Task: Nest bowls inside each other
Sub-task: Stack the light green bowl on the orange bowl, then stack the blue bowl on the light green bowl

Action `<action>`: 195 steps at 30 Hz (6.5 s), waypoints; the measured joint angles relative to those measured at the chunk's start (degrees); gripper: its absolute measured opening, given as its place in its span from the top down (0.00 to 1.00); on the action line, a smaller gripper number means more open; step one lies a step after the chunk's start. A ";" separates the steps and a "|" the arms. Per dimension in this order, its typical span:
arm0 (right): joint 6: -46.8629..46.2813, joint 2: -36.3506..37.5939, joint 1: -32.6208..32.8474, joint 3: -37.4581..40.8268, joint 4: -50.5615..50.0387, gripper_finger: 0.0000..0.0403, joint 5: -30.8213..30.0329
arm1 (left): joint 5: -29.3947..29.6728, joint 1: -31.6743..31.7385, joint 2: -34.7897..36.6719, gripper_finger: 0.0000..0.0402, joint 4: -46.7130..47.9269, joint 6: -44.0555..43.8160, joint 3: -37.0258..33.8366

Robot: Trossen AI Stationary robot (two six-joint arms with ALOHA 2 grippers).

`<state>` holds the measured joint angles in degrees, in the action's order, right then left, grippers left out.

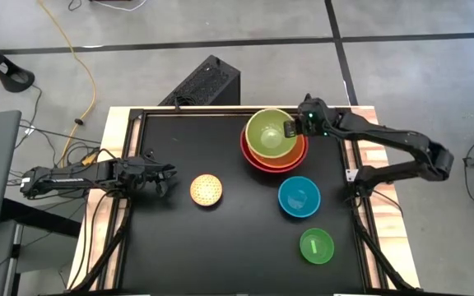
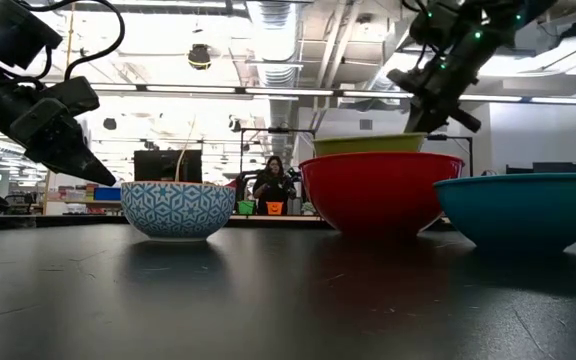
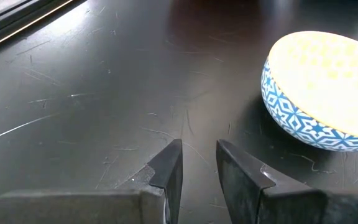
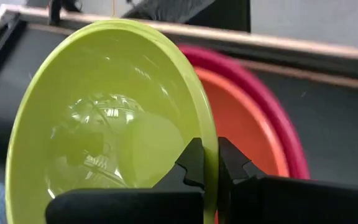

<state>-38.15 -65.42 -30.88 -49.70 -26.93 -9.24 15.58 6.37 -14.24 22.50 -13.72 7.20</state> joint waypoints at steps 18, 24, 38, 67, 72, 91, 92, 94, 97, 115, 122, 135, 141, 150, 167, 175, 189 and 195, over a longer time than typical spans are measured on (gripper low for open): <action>-2.58 -0.51 1.08 6.37 -0.23 0.97 -1.61 | 0.04 0.00 0.00 0.78 0.00 0.00 0.00; -2.97 -0.51 2.00 6.37 1.29 0.97 -2.88 | 0.02 -0.01 0.00 0.78 0.00 0.00 0.00; -5.05 -0.53 3.15 6.35 2.24 0.77 -3.14 | 0.00 0.00 -0.01 0.78 0.00 0.00 0.00; 0.05 -0.57 8.01 -2.72 -7.17 0.87 -0.42 | -0.03 -0.01 0.00 0.78 0.00 0.00 0.00; -0.85 -0.57 13.04 -2.72 -2.52 0.94 5.41 | -0.03 -0.01 0.00 0.78 0.00 0.00 0.00; -39.51 -0.57 39.84 -2.71 -23.05 0.80 6.06 | 0.00 0.00 -0.02 0.78 0.00 0.00 0.00; -40.80 -0.57 40.17 -2.71 -25.57 0.78 5.48 | 0.00 0.00 -0.01 0.78 0.00 0.00 0.00; -42.70 -0.57 40.54 -2.70 -30.41 0.75 3.64 | 0.00 -0.01 0.00 0.78 0.00 0.00 0.00; -44.43 -0.57 40.12 -2.68 -35.52 0.67 2.89 | 0.00 -0.01 -0.01 0.78 0.00 0.00 0.00; -37.50 -0.60 36.39 4.94 -35.23 0.45 4.93 | 0.02 0.00 -0.01 0.78 0.00 0.00 0.00; -34.32 -0.55 35.96 8.06 -31.28 0.45 5.08 | 0.02 -0.01 0.00 0.78 0.00 0.00 0.00; -32.85 -0.55 35.96 12.27 -24.31 0.59 6.89 | -0.02 -0.02 -0.02 0.78 0.00 0.00 0.00; -32.11 -0.55 35.37 11.95 -25.39 0.88 9.00 | -0.01 -0.01 -0.01 0.78 0.00 0.00 -0.01; -26.76 0.67 33.29 2.43 -28.11 0.95 15.00 | -0.03 -0.01 -0.02 0.78 0.00 0.00 0.00; -7.48 -3.61 18.56 -17.78 -27.66 0.97 6.60 | -0.16 0.00 -0.02 0.78 0.02 0.00 0.00; -2.35 -12.68 4.96 -17.78 -25.39 0.97 6.26 | -0.18 -0.01 -0.02 0.78 0.01 0.00 0.00; 1.18 -20.93 -3.47 -17.78 -23.13 0.96 9.36 | -0.18 0.00 -0.02 0.78 0.00 0.00 0.00; 0.92 -21.12 -3.42 -17.78 -23.53 0.96 9.39 | -0.18 0.00 -0.02 0.78 0.02 0.00 0.00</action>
<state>-37.23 -86.54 -34.30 -67.48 -50.46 0.15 15.40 6.37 -14.26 22.52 -13.72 7.20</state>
